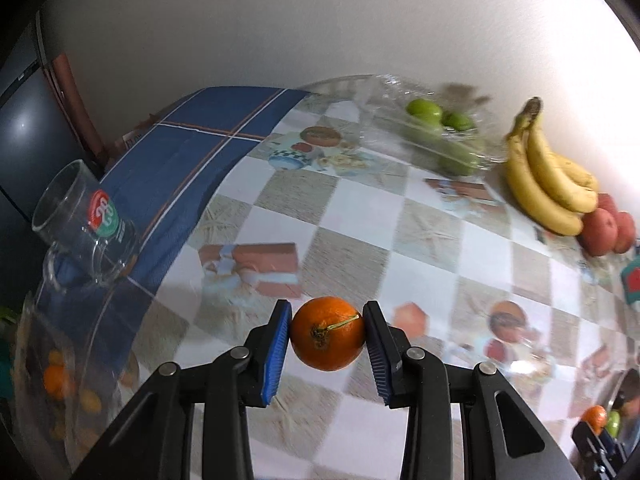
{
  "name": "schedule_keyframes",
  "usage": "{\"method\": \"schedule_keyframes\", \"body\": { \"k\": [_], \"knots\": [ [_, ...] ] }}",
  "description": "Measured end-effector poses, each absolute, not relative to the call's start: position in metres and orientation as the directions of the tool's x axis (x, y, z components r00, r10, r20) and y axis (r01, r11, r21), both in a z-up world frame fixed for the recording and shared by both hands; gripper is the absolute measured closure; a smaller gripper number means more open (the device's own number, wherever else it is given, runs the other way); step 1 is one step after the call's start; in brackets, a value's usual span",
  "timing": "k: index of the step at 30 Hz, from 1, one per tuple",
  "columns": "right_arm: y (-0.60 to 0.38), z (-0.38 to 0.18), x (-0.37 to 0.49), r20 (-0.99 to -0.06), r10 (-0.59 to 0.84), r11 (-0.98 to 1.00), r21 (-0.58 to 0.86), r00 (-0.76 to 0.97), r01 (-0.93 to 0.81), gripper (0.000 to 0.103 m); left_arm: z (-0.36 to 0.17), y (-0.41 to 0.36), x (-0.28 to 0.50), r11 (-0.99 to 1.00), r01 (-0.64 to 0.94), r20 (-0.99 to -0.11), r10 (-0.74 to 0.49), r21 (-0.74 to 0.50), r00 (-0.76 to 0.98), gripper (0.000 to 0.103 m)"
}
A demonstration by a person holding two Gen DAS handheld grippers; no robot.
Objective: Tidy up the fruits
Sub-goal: 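Carry both oranges over the steel basin with both tools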
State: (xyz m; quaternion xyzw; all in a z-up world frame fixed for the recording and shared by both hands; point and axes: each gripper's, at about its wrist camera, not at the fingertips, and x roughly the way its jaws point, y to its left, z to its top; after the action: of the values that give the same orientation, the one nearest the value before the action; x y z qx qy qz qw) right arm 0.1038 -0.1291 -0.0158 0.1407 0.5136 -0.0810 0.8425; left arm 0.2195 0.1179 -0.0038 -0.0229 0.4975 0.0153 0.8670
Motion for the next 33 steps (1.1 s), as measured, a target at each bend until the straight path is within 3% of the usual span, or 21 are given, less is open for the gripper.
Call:
{"method": "schedule_keyframes", "body": {
  "k": [12,19,26,33],
  "knots": [
    [-0.16,0.009,0.066,-0.871,0.008,0.923,0.196,0.491,0.331,0.066,0.03,0.057,0.15,0.996,0.046,-0.845,-0.089,-0.076,0.527,0.064],
    [-0.203,0.021,0.026,-0.863,-0.051,0.884,0.195,0.502,0.425,0.066,0.045,-0.01,0.101,0.968,0.224,-0.824,-0.214,-0.11,0.524,0.064],
    [-0.244,0.018,-0.018,-0.871,-0.1,0.837,0.187,0.48,0.514,0.066,0.04,-0.067,0.065,0.898,0.378,-0.832,-0.38,-0.226,0.406,0.064],
    [-0.27,0.009,-0.049,-0.892,-0.124,0.812,0.161,0.436,0.56,0.066,0.026,-0.12,0.043,0.828,0.48,-0.839,-0.461,-0.29,0.289,0.064]
  ]
}}
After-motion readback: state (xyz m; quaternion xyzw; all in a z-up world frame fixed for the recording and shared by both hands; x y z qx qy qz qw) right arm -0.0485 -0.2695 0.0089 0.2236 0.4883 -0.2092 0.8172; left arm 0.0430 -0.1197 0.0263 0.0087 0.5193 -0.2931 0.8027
